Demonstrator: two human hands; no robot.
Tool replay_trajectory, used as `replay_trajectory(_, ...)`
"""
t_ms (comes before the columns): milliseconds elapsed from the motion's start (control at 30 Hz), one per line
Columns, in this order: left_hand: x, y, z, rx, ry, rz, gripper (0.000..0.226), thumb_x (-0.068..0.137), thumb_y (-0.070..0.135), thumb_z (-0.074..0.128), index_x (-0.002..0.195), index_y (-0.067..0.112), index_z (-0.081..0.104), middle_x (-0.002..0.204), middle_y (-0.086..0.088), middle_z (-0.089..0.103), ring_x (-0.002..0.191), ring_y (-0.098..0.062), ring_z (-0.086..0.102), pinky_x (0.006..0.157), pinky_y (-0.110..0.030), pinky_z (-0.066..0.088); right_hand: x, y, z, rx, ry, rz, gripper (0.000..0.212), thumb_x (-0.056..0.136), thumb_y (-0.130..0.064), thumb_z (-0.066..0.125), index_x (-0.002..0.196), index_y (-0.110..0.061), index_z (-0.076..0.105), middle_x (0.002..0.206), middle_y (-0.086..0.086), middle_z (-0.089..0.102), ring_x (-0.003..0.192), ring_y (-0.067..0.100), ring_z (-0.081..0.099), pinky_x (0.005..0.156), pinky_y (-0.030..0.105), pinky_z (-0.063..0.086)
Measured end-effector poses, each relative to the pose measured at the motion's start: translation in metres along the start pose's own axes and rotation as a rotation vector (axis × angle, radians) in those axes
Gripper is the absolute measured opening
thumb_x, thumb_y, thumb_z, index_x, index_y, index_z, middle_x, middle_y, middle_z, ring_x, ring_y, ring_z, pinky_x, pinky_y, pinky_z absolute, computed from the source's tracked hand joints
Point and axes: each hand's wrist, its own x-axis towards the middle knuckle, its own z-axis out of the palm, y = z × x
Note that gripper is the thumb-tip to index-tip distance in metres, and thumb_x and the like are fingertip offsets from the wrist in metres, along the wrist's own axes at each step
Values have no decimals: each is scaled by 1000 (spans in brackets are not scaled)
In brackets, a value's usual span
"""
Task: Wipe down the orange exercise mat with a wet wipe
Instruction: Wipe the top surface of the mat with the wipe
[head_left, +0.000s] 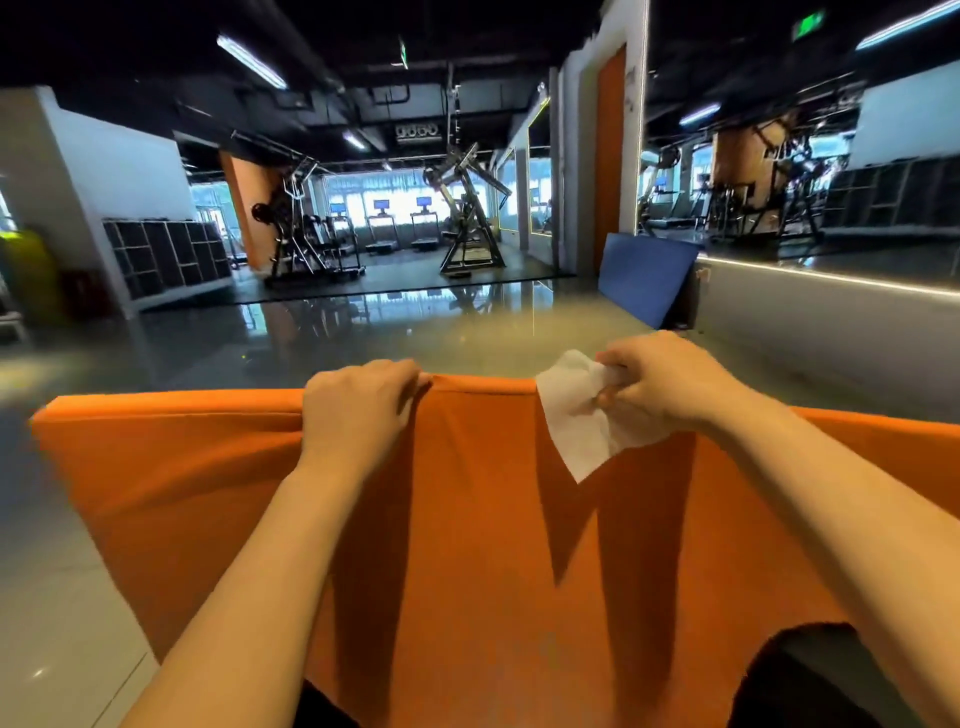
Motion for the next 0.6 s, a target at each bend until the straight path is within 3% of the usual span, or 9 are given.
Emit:
replay_trajectory(67,-24,-4,17,-3,-51,-38,38,92,40,41,74,19,68,61,-3,61,51,-29,60,54,-31,40,13,-5,38,2,12,65,13,91,-22,61,104,-19,65,102,1,66,92,23,59,74,35,49)
replay_trajectory(200,-36,-9,38,69,-165,-48,53,92,59,37,104,19,69,92,-3,70,81,-30,65,83,-44,44,38,2,78,-20,229,81,8,90,-16,59,95,-16,65,93,3,66,86,26,58,66,38,47)
replay_trajectory(300,-32,-16,51,129,-276,-37,82,65,80,58,118,18,64,106,-5,67,95,-31,64,100,-60,38,58,7,94,-31,326,62,12,94,-19,55,96,-15,66,91,4,65,82,25,57,64,37,47)
replay_trajectory(400,-32,-25,67,171,-381,-44,106,46,78,76,131,19,56,116,-4,62,107,-31,58,107,-69,27,73,6,117,8,394,49,13,93,-12,57,100,-13,68,95,6,68,86,27,58,65,40,50)
replay_trajectory(500,-31,-31,85,182,-413,-52,116,48,81,73,145,24,44,128,-4,55,122,-31,50,110,-68,14,88,10,137,97,449,44,15,91,-9,60,104,-10,68,100,8,68,94,30,58,67,39,46)
replay_trajectory(600,-32,-35,106,185,-399,-36,119,49,83,70,148,27,34,135,-8,54,128,-35,47,109,-69,14,103,18,151,127,453,38,18,91,-10,62,108,-11,68,106,8,68,100,29,58,73,39,45)
